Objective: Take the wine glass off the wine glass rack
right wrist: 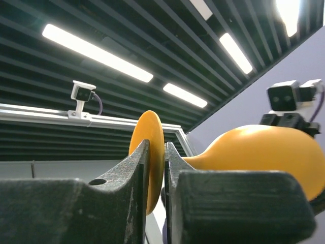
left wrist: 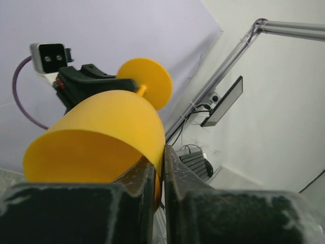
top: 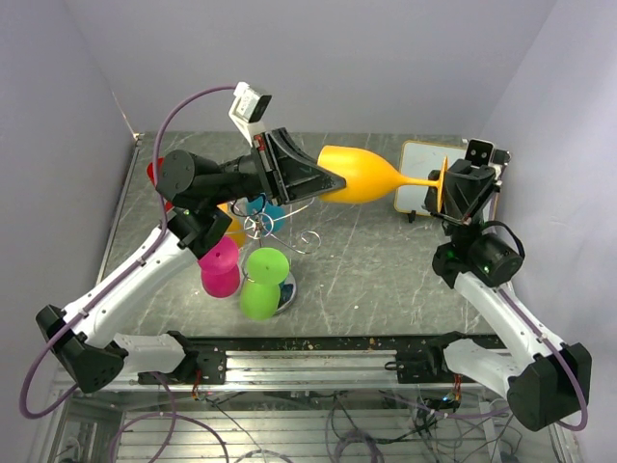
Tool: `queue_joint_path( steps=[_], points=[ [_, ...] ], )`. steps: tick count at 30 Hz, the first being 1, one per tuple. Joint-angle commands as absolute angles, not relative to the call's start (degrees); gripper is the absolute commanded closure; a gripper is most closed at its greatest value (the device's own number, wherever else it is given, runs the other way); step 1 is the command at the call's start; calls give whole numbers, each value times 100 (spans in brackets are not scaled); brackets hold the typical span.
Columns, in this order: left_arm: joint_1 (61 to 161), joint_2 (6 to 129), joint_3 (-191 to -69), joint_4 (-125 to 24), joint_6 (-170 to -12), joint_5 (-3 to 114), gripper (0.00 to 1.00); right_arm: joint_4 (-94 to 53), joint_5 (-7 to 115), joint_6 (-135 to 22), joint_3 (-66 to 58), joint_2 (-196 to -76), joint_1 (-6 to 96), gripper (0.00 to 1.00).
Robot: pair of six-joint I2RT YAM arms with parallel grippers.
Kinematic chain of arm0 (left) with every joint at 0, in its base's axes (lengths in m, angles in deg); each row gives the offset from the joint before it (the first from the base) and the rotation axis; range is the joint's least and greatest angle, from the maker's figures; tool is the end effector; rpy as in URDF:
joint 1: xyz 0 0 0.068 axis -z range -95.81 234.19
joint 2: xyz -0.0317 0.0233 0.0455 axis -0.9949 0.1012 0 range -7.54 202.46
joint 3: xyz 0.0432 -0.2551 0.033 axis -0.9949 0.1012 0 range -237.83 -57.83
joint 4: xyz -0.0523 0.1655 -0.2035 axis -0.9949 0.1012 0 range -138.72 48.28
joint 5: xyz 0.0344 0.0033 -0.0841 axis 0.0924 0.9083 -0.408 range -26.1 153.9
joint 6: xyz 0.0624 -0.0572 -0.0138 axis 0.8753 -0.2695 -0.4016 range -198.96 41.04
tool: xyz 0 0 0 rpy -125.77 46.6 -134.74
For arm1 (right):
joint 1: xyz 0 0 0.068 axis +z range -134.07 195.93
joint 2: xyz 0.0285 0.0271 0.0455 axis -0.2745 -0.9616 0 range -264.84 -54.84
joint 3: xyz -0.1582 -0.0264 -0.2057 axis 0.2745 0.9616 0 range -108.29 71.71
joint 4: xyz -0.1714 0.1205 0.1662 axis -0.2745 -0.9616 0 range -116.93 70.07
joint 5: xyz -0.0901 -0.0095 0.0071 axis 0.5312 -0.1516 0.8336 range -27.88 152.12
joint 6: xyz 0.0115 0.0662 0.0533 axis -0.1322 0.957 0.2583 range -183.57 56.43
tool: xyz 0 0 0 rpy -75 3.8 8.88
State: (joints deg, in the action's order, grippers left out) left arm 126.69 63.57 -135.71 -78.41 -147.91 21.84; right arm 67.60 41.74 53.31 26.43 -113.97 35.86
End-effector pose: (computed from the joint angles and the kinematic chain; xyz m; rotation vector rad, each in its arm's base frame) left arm 0.1765 -0.2304 0.5181 0.5627 1.2585 -2.0334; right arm 0.1697 0.0895 0.4665 -0.0299 0.5838 2.3875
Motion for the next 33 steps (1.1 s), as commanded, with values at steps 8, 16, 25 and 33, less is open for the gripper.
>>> queue_joint_path(
  steps=[8,16,25,33],
  points=[
    [12758,5884,-13778,-6873,-13682,2702,93,5820,4341,3882,3299,-10595,3569,49],
    [12753,5265,-14018,-4938,-12266,3889,93,3777,4367,2596,3457,-9736,3563,17],
    [12752,4698,-14773,-2487,-10757,5486,93,-401,4828,115,3059,-8547,3563,1],
    [12758,4434,-15282,-992,-10087,7419,93,-2814,5630,-1824,2783,-7945,3561,0]
  ],
)
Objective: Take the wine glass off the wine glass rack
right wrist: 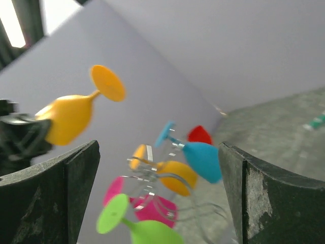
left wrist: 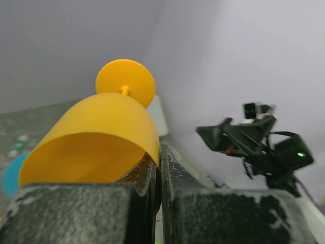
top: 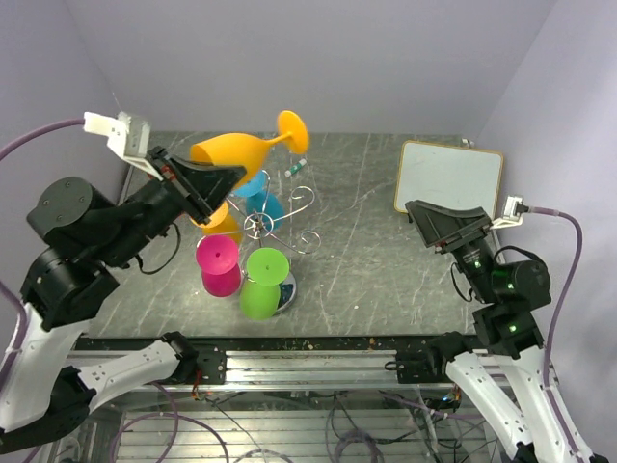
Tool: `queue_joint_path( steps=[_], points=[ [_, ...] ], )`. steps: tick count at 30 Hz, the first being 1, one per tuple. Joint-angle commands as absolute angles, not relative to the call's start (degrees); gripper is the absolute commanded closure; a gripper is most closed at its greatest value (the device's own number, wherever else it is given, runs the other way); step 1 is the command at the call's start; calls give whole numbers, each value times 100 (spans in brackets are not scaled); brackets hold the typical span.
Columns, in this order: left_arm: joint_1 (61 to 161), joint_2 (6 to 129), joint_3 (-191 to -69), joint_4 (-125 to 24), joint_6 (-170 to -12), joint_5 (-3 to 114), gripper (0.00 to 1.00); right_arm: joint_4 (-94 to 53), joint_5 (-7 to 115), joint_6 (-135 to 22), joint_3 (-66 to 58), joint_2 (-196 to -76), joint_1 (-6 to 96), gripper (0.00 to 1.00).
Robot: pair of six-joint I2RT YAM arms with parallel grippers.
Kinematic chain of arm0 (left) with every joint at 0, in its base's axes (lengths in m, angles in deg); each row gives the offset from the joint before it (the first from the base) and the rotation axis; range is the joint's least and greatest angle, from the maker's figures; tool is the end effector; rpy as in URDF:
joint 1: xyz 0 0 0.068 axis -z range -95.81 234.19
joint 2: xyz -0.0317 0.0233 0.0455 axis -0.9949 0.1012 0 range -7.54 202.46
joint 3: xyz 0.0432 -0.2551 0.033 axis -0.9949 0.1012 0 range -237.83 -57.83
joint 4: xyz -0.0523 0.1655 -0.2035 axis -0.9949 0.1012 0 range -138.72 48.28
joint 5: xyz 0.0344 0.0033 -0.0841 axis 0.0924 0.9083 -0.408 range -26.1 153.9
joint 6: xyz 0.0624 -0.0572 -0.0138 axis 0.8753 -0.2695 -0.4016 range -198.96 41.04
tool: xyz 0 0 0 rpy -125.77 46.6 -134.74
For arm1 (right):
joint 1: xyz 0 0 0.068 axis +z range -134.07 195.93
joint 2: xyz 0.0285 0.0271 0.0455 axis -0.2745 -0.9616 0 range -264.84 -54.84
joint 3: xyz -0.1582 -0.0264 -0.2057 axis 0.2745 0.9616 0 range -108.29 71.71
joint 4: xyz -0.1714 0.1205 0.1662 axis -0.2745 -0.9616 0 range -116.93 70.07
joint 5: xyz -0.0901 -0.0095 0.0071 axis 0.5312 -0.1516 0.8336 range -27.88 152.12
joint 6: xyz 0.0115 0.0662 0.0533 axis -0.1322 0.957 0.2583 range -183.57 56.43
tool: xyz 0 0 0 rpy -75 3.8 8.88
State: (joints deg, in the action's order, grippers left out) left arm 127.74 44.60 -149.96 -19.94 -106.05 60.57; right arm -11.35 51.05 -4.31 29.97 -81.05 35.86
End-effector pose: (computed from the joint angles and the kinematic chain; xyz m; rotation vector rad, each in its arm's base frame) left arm 0.1174 -0.1177 0.5487 0.2599 1.4364 -1.0617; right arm 0.1413 0.0667 0.4102 0.2446 1.2398 1.3224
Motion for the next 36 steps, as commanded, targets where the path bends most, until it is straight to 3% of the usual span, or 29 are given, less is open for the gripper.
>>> queue_joint_path(
  steps=[1,6,16,20,23,26,36],
  points=[
    [12755,4424,-15310,-833,-10040,7700,93,-3093,5746,-2010,2730,-7923,3562,0],
    [12756,4564,-15506,-320,-9789,8820,93,-4164,6299,-2690,2557,-7781,3567,0],
    [12736,5952,-16363,242,-9677,10221,93,-4902,6591,-2780,2628,-7503,3566,0],
    [12281,6583,-16674,224,-9607,9778,93,-4987,6701,-2742,2628,-7491,3565,0],
    [10998,6881,-16733,112,-9619,8345,93,-5006,6763,-2753,2631,-7507,3567,1],
    [10326,7179,-16723,37,-9635,7511,93,-5039,6808,-2778,2611,-7536,3565,1],
    [9716,8570,-16513,15,-9222,7253,93,-5089,6810,-2708,2616,-7763,3562,1]
  ],
)
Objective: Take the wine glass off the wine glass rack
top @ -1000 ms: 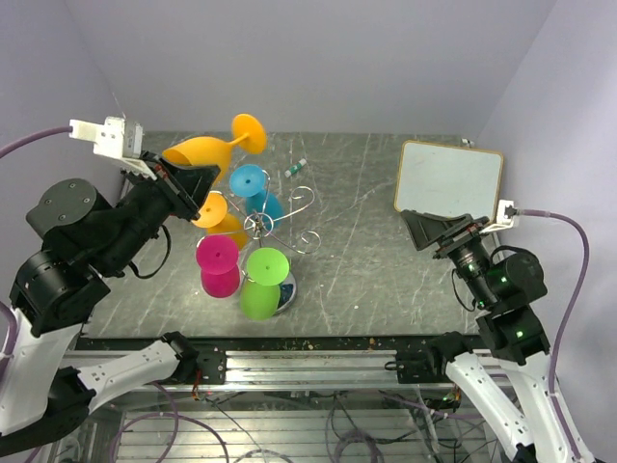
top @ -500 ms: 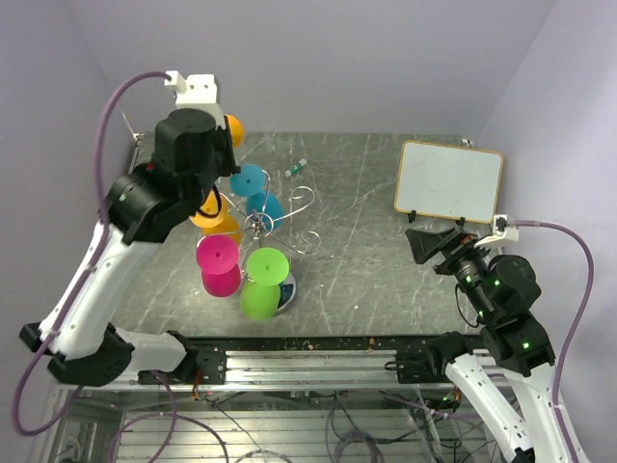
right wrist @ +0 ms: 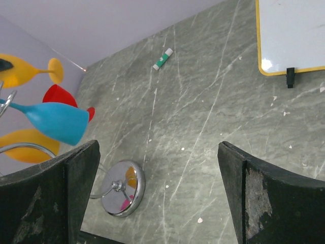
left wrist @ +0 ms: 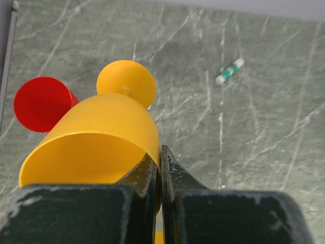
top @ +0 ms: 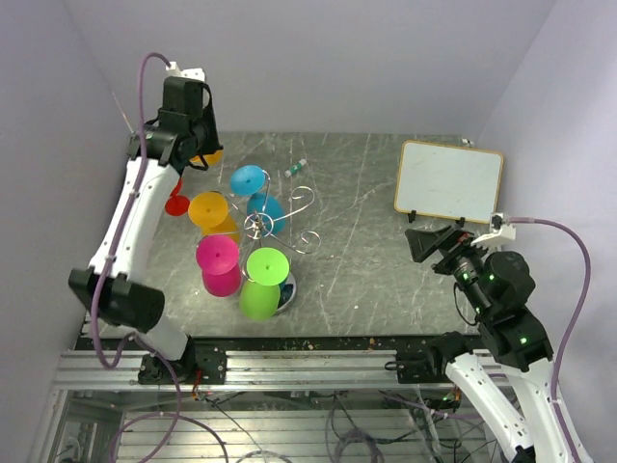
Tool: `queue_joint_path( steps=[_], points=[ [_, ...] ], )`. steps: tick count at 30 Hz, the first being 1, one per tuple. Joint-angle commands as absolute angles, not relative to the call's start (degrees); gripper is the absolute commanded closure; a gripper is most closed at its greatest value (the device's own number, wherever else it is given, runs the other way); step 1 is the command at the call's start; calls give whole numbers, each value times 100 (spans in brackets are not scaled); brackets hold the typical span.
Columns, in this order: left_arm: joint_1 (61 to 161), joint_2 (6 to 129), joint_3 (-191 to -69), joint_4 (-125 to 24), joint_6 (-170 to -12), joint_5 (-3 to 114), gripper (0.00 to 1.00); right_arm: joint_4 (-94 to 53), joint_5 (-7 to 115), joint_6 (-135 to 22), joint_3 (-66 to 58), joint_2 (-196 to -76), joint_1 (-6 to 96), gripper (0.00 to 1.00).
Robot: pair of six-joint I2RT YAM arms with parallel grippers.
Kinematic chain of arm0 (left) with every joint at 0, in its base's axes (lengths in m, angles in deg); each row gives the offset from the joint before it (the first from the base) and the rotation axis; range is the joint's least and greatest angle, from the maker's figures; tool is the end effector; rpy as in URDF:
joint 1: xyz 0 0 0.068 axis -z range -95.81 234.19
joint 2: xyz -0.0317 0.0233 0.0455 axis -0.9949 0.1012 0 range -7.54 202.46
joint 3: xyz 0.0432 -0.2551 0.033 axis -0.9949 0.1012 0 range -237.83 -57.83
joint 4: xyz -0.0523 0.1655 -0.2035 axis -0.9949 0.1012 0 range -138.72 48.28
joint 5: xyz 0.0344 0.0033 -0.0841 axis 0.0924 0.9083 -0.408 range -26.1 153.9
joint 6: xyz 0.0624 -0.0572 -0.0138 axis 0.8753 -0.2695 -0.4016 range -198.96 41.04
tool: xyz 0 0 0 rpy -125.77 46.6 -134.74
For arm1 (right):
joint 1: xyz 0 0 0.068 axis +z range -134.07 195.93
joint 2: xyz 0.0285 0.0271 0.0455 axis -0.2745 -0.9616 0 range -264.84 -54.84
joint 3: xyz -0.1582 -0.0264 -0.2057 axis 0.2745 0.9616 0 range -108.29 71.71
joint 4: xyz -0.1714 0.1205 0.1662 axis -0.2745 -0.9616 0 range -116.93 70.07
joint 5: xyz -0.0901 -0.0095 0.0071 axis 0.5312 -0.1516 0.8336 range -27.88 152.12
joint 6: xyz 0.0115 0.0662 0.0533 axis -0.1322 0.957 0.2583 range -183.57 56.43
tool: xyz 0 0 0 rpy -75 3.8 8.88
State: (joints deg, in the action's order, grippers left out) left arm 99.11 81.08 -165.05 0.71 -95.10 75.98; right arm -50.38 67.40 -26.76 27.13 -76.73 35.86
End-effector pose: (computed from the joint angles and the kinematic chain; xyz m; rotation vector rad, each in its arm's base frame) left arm 0.3519 -0.0774 0.4263 -0.1482 2.0921 -0.1048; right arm 0.1369 0.0423 0.3394 0.3263 1.7194 0.6543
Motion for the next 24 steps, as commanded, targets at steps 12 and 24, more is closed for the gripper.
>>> queue_joint_path(
  steps=[12,24],
  points=[
    [8941,9158,-15473,-529,-9005,6129,93,-4871,6676,-2553,2771,-8112,3567,1],
    [8938,9507,-15275,-432,-8870,6495,92,-4647,6553,-2593,2985,-8006,3562,1]
  ],
)
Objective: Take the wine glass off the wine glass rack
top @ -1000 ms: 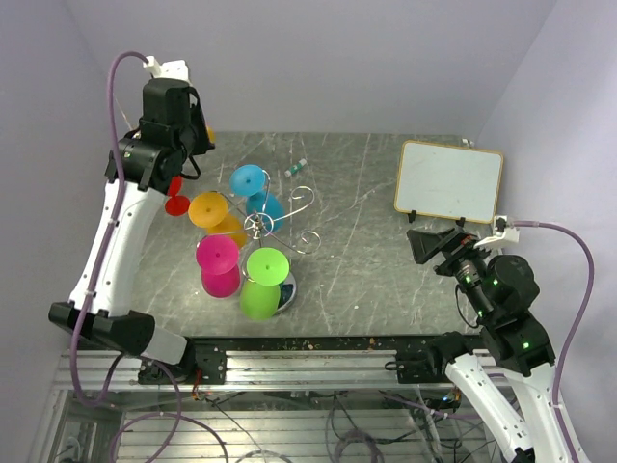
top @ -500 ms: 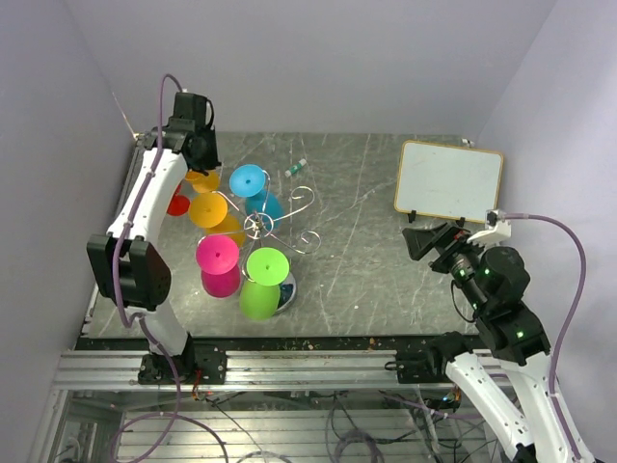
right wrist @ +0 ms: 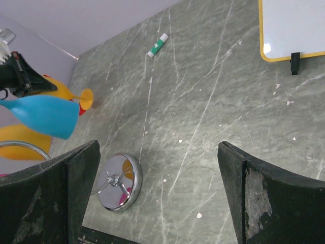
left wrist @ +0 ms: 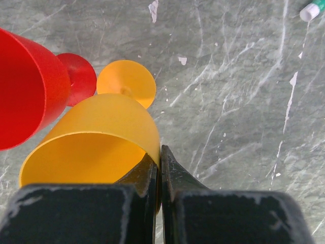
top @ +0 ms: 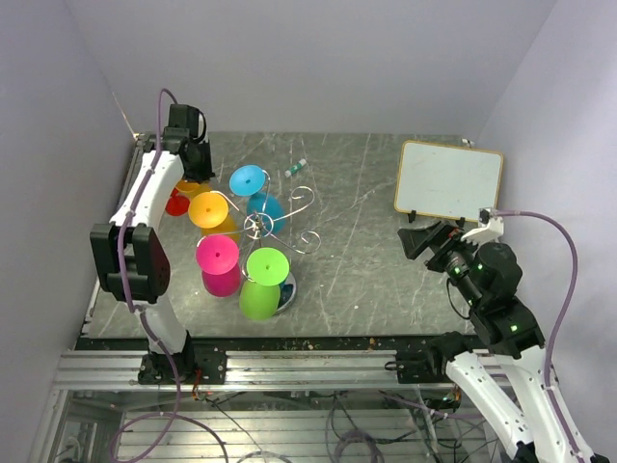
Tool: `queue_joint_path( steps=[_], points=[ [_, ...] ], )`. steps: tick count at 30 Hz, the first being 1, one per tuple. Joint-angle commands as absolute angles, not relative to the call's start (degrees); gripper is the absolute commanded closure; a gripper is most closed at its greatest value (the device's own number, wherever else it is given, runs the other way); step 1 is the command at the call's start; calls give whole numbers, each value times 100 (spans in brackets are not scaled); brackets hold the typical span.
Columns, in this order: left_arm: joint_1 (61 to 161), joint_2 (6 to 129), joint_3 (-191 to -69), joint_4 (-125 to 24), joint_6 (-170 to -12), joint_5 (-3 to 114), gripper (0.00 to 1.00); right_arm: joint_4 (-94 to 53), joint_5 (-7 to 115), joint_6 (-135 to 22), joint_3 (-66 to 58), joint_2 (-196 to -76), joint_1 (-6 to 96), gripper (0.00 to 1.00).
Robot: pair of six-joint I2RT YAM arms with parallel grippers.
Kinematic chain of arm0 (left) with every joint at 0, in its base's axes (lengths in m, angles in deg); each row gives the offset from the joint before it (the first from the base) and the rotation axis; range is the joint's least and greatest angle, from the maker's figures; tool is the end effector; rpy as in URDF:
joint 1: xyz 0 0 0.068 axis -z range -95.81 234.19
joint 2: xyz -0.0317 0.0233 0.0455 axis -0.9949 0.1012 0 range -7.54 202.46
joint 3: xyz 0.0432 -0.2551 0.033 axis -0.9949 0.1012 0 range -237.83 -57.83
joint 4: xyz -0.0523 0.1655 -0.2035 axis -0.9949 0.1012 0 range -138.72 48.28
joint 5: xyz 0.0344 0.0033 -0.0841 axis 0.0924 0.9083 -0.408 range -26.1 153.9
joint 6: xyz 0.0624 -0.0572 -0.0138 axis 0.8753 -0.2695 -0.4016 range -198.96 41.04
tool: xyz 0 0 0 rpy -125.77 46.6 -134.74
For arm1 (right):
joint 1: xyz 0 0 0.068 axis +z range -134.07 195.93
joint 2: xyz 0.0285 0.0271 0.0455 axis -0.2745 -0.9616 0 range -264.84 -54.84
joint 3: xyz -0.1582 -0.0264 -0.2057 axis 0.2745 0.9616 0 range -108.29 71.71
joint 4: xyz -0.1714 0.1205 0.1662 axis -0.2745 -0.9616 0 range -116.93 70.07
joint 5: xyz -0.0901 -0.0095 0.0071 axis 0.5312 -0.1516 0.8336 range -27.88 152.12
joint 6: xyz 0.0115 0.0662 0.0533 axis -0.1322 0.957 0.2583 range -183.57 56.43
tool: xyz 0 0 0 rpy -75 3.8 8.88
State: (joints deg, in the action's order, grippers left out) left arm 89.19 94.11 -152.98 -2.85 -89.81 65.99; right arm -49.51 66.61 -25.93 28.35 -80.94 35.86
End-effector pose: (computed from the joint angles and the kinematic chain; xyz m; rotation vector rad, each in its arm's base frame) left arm 0.4173 -0.0337 0.2727 -0.1423 2.4812 -0.0719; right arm 0.1545 0.0497 0.3242 0.3391 1.8010 0.6472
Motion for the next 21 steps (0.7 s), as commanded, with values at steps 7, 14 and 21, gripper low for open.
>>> queue_joint_path(
  steps=[7,14,21],
  points=[
    [8929,9723,-15339,-434,-8818,6656,89,-4364,6371,-2538,3097,-8152,3562,1],
    [8929,9972,-15435,-336,-8799,6770,86,-4270,6346,-2552,3272,-8047,3562,1],
    [8929,10041,-15518,-285,-8784,6802,78,-4419,6442,-2621,3270,-8019,3561,1]
  ],
)
